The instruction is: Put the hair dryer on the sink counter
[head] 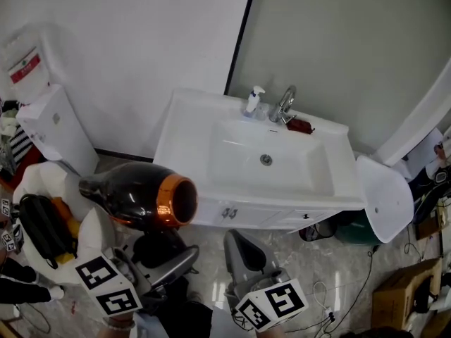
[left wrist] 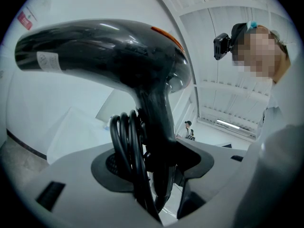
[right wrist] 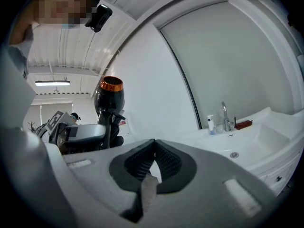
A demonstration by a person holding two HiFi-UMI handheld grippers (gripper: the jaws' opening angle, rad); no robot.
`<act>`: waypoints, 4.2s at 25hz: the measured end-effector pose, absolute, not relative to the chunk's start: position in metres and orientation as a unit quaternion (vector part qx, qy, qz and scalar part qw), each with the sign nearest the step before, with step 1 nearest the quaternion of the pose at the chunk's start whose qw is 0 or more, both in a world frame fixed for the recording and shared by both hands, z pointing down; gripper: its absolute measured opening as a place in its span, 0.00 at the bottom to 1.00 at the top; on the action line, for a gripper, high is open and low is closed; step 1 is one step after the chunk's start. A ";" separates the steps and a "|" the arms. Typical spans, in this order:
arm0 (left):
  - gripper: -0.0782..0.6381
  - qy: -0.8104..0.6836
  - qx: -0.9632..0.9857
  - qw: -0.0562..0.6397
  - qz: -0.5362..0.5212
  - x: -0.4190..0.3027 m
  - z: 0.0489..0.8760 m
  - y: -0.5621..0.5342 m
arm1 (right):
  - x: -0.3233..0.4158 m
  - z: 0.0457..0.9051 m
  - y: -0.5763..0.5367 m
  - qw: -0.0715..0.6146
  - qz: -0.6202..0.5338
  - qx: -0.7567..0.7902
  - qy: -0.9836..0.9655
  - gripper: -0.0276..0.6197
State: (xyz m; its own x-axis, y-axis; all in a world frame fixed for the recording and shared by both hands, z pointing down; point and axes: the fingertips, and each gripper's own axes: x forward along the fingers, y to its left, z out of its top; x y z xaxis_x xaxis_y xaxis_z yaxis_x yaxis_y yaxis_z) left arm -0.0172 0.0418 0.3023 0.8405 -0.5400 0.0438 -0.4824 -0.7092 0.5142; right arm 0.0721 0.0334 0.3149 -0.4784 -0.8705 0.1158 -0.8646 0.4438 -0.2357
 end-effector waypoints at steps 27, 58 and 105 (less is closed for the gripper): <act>0.46 -0.232 0.938 0.256 -0.008 -0.055 0.318 -0.125 | 0.025 0.318 -0.116 0.002 -0.135 -0.553 0.822 0.04; 0.46 -0.230 0.923 0.305 0.045 -0.010 0.365 -0.200 | 0.081 0.331 -0.181 -0.012 -0.154 -0.553 0.818 0.04; 0.46 -0.221 0.813 0.480 0.245 0.030 0.582 -0.299 | 0.123 0.378 -0.216 -0.049 -0.196 -0.543 0.815 0.04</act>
State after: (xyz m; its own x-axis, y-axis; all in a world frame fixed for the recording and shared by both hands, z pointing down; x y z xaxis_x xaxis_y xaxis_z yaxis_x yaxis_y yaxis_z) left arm 0.0296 -0.2988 0.5818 0.7824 -0.1237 0.6104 -0.5942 -0.4422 0.6719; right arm 0.1233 -0.2156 0.3778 -0.4053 -0.8662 0.2922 -0.9044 0.3335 -0.2660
